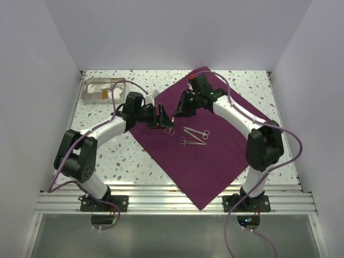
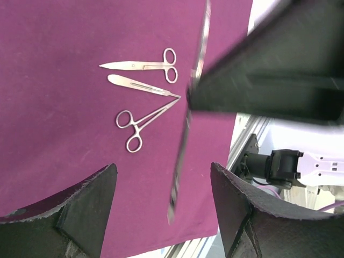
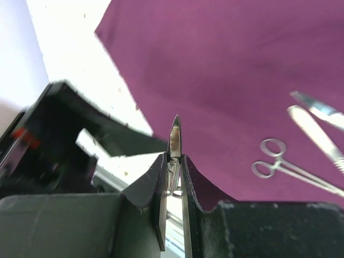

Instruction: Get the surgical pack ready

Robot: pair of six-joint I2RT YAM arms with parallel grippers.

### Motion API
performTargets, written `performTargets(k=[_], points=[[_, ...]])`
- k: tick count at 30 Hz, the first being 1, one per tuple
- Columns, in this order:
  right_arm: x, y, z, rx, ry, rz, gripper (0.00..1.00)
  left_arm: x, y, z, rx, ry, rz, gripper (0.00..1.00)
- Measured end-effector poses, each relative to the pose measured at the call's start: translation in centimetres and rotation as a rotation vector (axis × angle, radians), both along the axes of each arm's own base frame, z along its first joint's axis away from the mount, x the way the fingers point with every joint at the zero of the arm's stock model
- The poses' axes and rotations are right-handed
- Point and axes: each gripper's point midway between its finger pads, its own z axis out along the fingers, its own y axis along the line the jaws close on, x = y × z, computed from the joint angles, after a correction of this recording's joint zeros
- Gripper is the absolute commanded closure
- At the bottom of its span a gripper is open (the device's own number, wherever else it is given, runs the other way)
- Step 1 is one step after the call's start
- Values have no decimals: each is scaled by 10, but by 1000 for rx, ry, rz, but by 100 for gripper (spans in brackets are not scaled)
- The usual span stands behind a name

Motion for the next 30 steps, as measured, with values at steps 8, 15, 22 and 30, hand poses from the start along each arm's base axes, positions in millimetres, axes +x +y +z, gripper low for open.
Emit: performTargets(k=[8, 15, 22, 30], points=[[-22, 20, 22, 43, -33, 90, 100, -3, -5, 0, -19, 30, -7, 70], [-18, 16, 29, 38, -32, 63, 48, 0, -2, 2, -45, 43, -10, 100], [28, -43, 55, -42, -86, -109, 44, 82, 90, 19, -43, 32, 356, 100], [44, -107, 28, -120, -21, -235, 44, 188, 217, 62, -97, -25, 856, 100]])
